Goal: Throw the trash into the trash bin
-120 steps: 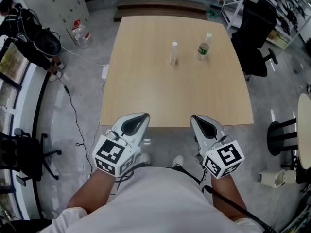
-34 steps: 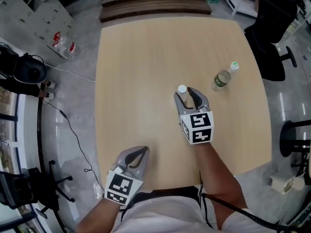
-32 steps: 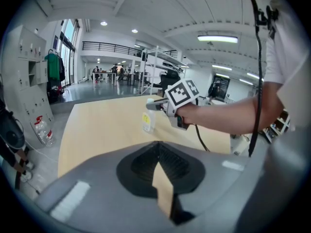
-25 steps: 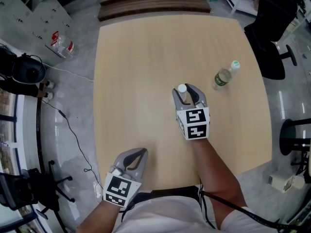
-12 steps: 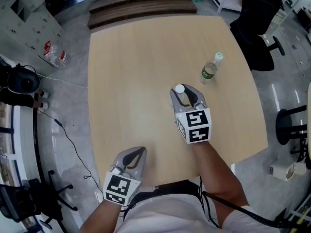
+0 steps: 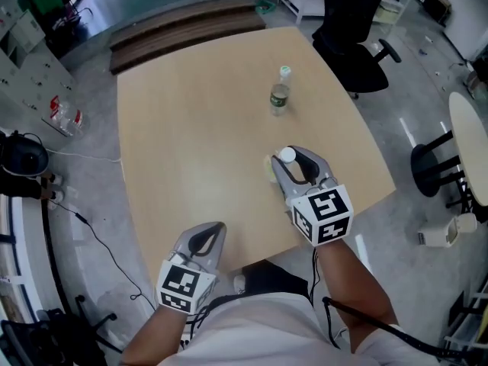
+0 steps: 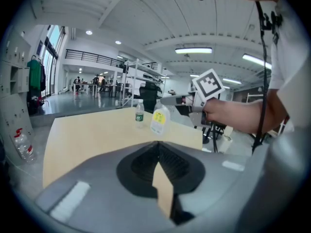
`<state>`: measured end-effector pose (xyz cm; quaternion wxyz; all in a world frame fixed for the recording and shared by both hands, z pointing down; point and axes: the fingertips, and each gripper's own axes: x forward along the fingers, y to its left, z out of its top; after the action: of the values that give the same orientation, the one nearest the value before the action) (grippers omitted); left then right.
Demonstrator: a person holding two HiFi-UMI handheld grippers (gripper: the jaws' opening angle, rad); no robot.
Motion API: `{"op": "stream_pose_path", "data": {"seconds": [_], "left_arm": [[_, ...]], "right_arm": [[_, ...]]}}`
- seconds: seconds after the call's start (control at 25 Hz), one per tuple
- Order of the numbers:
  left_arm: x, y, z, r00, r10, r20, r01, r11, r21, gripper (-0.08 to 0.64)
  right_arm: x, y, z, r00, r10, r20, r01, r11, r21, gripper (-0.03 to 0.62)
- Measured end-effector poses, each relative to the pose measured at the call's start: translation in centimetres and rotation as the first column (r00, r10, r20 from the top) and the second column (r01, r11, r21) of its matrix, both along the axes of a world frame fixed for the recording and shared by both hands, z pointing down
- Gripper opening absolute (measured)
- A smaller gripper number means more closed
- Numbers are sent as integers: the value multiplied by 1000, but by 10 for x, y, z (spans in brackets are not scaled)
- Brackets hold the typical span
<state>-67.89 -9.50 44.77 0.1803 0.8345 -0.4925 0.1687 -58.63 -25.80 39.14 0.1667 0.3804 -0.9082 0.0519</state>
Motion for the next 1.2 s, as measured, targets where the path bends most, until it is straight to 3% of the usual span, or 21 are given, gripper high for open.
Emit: {"op": "stream_pose_path", "data": {"seconds": [0.4, 0.64, 0.76, 0.96, 1.2], "left_arm": [[70, 38, -40, 985, 164, -45, -159, 983, 94, 8], [123, 53, -46, 948, 313, -54, -304, 943, 134, 8], [153, 62, -50, 919, 391, -45, -382, 913, 141, 8], [209, 71, -62, 840, 542, -17, -532, 830, 169, 8], [270, 90, -61, 764, 645, -15, -632, 753, 184, 8]], "right_arm": [[107, 114, -43, 987, 163, -11, -163, 986, 21, 155], [168, 173, -53, 950, 311, 7, -311, 950, 31, 155], [199, 195, -54, 927, 375, 9, -375, 926, 34, 155], [252, 229, -61, 860, 510, 26, -511, 858, 53, 155], [311, 276, -57, 788, 615, 16, -615, 787, 54, 155]]}}
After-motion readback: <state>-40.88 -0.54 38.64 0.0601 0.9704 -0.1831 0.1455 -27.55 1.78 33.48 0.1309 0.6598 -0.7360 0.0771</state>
